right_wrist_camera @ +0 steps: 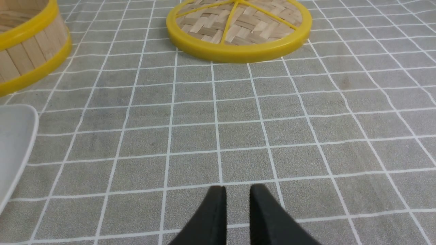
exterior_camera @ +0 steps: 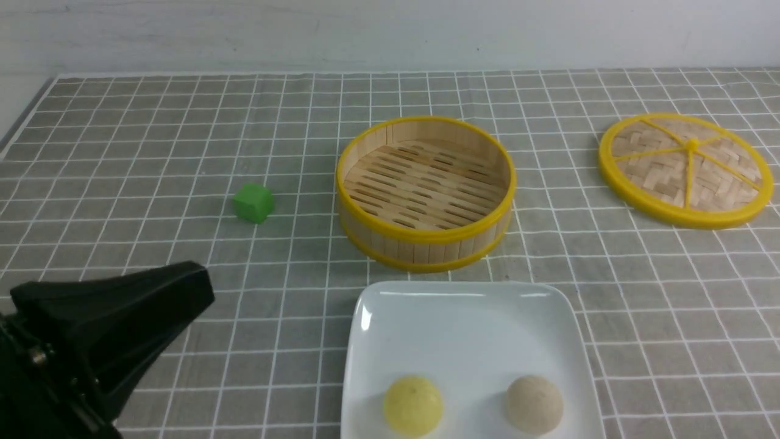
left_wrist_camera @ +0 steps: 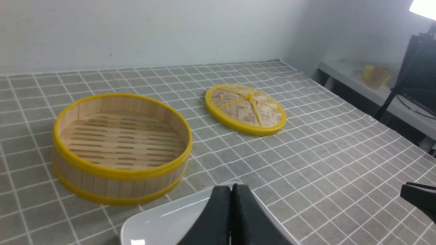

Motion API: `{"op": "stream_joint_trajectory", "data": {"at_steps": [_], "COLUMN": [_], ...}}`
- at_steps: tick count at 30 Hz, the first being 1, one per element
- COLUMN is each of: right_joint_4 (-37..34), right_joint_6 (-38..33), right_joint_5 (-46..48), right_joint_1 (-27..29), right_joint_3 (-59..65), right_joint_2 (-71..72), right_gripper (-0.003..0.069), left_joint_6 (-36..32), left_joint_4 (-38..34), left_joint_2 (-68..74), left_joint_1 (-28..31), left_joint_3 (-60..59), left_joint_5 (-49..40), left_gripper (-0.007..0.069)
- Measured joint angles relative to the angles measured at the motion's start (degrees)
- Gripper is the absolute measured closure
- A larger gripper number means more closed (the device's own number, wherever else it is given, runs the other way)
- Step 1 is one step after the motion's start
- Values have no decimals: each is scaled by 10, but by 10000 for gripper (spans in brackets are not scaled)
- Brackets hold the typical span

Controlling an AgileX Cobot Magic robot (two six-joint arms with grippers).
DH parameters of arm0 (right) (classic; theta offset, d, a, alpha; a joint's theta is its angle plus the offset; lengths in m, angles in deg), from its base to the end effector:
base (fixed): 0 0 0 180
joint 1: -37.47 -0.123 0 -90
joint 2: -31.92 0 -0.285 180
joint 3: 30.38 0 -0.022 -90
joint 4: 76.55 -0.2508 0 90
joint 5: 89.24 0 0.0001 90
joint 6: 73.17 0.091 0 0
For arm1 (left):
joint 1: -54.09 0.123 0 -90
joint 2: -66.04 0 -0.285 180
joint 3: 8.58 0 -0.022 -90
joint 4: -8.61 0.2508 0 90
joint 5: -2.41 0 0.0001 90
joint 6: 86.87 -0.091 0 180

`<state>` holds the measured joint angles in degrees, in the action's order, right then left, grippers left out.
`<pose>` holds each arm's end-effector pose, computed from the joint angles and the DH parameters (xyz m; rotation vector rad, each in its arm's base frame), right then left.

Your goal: Put the steamed buns into the plate on the grey tablecloth.

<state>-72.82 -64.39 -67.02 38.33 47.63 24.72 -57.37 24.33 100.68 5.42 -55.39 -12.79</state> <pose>0.0521 -0.0030 0.1743 0.1180 1.8706 0.0306 0.0712 -0.0712 0.3343 0.4596 1.6739 -0.7618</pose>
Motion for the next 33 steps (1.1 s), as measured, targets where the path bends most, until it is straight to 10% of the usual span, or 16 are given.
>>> {"op": "stream_joint_trajectory", "data": {"at_steps": [15, 33], "right_joint_4": [0, 0], "right_joint_6": [0, 0], "right_joint_5": [0, 0], "right_joint_1": [0, 0], "right_joint_3": [0, 0], "right_joint_2": [0, 0], "right_gripper": [512, 489], "left_joint_6": [-8, -194], "left_joint_4": [-20, -114], "left_joint_2": [-2, -265], "left_joint_1": [26, 482], "left_joint_3": [-45, -319], "left_joint_5": [-71, -9], "left_gripper": [588, 573]}}
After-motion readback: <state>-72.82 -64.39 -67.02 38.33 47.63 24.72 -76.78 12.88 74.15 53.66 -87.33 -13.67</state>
